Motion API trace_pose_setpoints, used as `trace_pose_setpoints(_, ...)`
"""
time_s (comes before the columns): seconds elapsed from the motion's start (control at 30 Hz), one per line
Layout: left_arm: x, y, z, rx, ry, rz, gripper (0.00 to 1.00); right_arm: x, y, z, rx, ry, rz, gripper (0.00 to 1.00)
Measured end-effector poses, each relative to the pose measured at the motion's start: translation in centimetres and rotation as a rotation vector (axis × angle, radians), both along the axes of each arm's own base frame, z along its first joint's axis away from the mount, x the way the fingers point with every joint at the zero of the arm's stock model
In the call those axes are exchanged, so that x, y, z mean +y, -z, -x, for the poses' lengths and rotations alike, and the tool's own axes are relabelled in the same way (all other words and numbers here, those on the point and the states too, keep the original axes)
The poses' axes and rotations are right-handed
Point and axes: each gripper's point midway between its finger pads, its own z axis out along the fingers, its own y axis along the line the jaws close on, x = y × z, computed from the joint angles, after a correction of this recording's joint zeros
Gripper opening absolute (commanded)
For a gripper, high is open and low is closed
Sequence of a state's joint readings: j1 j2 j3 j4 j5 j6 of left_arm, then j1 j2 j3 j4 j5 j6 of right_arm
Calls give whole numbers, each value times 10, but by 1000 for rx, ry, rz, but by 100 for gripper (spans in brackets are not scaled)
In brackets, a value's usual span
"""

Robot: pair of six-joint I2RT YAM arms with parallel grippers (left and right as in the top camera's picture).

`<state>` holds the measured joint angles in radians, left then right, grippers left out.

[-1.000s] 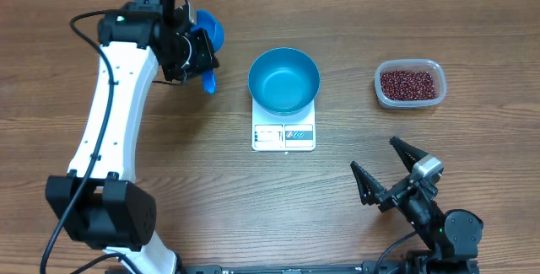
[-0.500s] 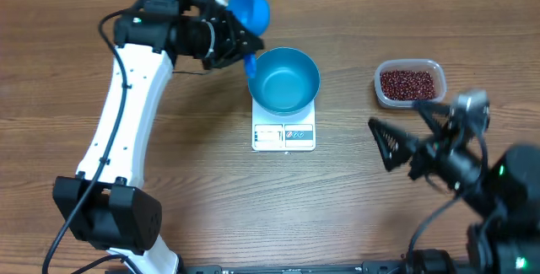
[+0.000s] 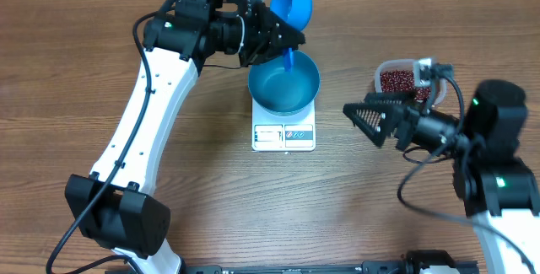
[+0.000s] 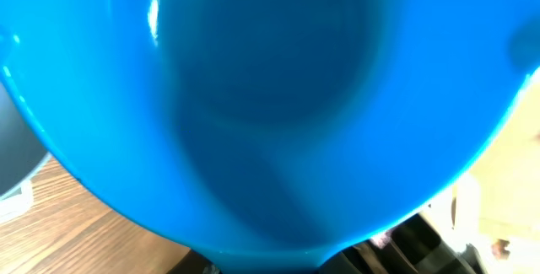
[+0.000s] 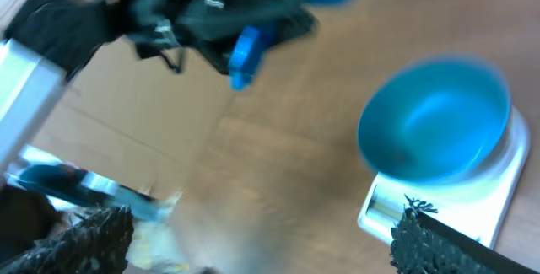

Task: Scoop item into bowl and weigh 150g on scale
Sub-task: 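Move the right gripper to the scoop handle and grasp it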

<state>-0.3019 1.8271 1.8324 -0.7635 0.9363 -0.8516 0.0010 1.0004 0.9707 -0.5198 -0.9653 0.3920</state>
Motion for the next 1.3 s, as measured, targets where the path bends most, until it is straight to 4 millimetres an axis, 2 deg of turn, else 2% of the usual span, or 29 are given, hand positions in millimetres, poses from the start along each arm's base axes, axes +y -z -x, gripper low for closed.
trace_pose_setpoints(0.07,-5,-2,2,6,6,8,4,1,12,-10,91,7,-32,73)
trace_pose_setpoints(0.13,-9,-2,4,20,6,9,4,2,18,-17,136,12,-50,71)
trace_pose_setpoints(0.33,-20,1,10,61,-3,1,4,17,24,-22,146,14,-21,70)
trace_pose_setpoints(0.5,-24,3,12,128,-35,2,4,33,14,-23,121,48,45,70)
trace_pose_setpoints(0.77,-33,4,18,246,-76,11,4,56,-3,-33,7,172,153,64)
trace_pose_setpoints(0.83,-38,4,23,265,-70,13,4,58,-5,-36,-9,208,160,61)
trace_pose_setpoints(1.0,-47,5,30,282,-60,8,5,52,-9,-52,-30,296,155,44)
trace_pose_setpoints(1.13,-47,7,27,283,-80,-2,6,50,-11,-61,-43,333,145,39)
trace_pose_setpoints(1.3,-45,9,25,281,-97,-10,7,50,-10,-67,-47,352,148,24)
